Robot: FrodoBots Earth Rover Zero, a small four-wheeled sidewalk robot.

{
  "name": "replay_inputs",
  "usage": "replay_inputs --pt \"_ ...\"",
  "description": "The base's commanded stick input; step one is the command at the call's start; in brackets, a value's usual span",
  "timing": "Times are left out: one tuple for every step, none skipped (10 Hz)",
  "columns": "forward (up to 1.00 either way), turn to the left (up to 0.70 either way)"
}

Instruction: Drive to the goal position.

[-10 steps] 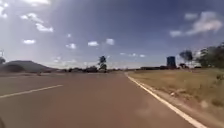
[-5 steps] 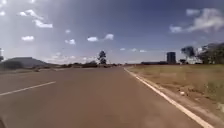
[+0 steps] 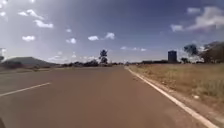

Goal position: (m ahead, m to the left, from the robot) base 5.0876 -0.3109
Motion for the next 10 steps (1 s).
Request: replay_inputs --pt "0.85 0.0" --pt "0.85 0.0" --pt "0.85 0.0" --pt "0.85 0.0" --pt "0.85 0.0" --pt "0.85 0.0" --pt "0.85 0.0" --pt "0.85 0.0" --pt "0.85 0.0" --pt "0.85 0.0"
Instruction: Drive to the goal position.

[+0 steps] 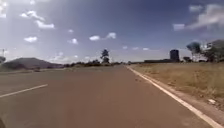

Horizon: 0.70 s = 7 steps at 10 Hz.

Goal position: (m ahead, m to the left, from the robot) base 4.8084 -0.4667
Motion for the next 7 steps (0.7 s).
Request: replay_inputs --pt "0.85 0.0" --pt "0.85 0.0" --pt "0.85 0.0" --pt "0.85 0.0" --pt "0.85 0.0" --pt "0.85 0.0" --pt "0.85 0.0"
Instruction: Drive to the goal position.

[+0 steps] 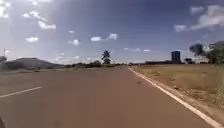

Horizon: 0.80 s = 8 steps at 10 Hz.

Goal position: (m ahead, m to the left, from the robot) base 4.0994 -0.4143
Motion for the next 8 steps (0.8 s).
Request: replay_inputs --pt "0.85 0.0" --pt "0.85 0.0" --pt "0.85 0.0" --pt "0.85 0.0" --pt "0.85 0.0" --pt "0.85 0.0" --pt "0.85 0.0" --pt "0.85 0.0"
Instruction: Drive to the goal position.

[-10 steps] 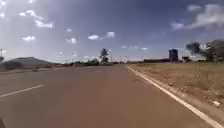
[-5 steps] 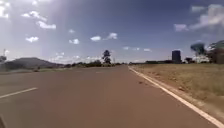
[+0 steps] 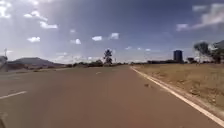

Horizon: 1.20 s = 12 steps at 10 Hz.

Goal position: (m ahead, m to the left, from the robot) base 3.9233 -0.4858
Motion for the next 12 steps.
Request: replay_inputs --pt "0.85 0.0" --pt "0.85 0.0" --pt "0.85 0.0" --pt "0.85 0.0" --pt "0.85 0.0" --pt "0.85 0.0" --pt "0.85 0.0" --pt "0.85 0.0" --pt "0.85 0.0" --pt "0.85 0.0" --pt "0.85 0.0" --pt "0.85 0.0"
